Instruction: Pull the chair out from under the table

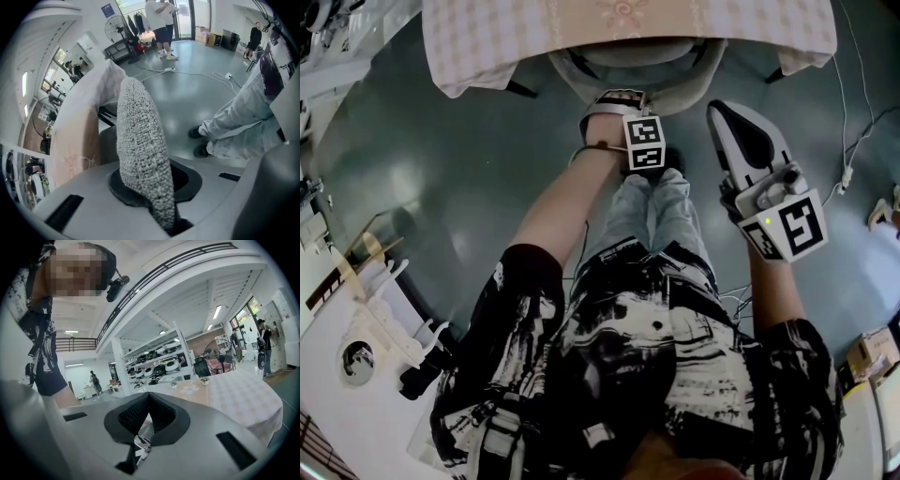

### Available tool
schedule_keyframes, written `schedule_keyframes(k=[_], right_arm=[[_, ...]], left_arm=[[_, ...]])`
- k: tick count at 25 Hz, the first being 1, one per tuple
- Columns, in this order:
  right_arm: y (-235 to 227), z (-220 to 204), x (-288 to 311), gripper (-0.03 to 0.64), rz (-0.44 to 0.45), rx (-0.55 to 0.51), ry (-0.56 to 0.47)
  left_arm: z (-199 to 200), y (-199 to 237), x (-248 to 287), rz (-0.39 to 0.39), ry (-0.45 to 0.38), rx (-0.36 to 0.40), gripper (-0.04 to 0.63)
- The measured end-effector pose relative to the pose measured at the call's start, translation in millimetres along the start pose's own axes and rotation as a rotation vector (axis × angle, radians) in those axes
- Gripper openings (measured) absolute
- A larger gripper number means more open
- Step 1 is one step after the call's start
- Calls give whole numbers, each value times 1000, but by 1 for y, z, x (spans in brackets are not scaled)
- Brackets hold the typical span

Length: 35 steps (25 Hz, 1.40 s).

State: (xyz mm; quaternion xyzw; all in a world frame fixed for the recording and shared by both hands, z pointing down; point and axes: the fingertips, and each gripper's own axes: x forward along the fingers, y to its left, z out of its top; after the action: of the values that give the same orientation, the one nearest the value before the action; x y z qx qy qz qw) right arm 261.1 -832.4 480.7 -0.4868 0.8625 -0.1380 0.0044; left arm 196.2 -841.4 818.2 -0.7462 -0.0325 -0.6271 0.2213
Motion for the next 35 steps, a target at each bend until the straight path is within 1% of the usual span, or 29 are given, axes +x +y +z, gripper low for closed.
schedule_keyframes(k=[7,12,20,27,31,35], right_arm=[[0,-1,-1,-2,-13,7,-5],[5,3,0,-2,-17,3,-11],[25,7,-10,-2,-46,-14,-31],[60,4,-31,-2,-77,-27,-47],[75,6,-45,-2,-69,-39,-42],[89,7,-59,-2,-40,-51,-49]], left_arm=[[-2,-6,0,-19,0,-5,46],[0,-20,-5,-28,5,-11,44],[7,-56,-15,-38,-4,-19,44],[9,-90,-24,-43,-9,1,44],[15,-115,-34,-45,-14,7,44],[22,-143,-40,-52,-17,10,44]])
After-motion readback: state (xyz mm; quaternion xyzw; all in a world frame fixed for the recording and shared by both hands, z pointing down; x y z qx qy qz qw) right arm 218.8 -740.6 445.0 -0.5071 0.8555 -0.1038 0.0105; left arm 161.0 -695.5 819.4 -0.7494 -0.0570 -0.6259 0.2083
